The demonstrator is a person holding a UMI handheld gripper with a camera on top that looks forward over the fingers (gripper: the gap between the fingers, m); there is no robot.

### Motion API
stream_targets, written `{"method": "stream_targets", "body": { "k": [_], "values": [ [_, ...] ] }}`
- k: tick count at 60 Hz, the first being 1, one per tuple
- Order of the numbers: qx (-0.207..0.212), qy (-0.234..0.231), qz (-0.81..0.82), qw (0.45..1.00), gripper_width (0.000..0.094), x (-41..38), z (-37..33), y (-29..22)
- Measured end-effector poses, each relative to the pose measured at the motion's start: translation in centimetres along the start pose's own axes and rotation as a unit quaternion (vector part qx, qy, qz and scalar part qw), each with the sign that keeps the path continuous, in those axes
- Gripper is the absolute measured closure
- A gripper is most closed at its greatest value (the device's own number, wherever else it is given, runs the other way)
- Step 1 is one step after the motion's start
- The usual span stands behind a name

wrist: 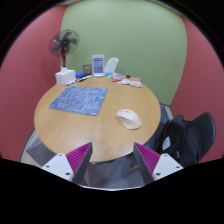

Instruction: Arrange mouse

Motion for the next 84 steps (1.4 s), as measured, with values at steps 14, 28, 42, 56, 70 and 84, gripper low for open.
{"method": "stream_targets", "body": {
  "k": [14, 28, 42, 56, 70, 84],
  "values": [
    [0.018, 0.023, 0.038, 0.999, 0.0101, 6.6, 9.7, -3.3],
    [0.024, 0.003, 0.026, 0.999, 0.0090, 7.7, 15.6, -6.1],
    [0.033, 0.006, 0.035, 0.999, 0.0161, 8.4, 19.1, -8.2],
    [0.047, 0.010, 0.017, 0.999, 0.0435, 8.0, 20.0, -8.9],
    [0.040, 0.044, 0.046, 0.997, 0.0507, 8.0, 18.9, -10.1],
    [0.147, 0.107, 0.096, 0.979, 0.0507, 7.3, 11.9, -22.1]
  ]
}}
Point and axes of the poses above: the point between the fingertips, and its own axes, seen from behind it with the camera up: x to the right, y down, z forward, the way the camera looks, the point moved 7 cm from there along -z, backward, against the way the camera looks, and after that the axes turned 9 degrees about z, right-handed, at the moved point
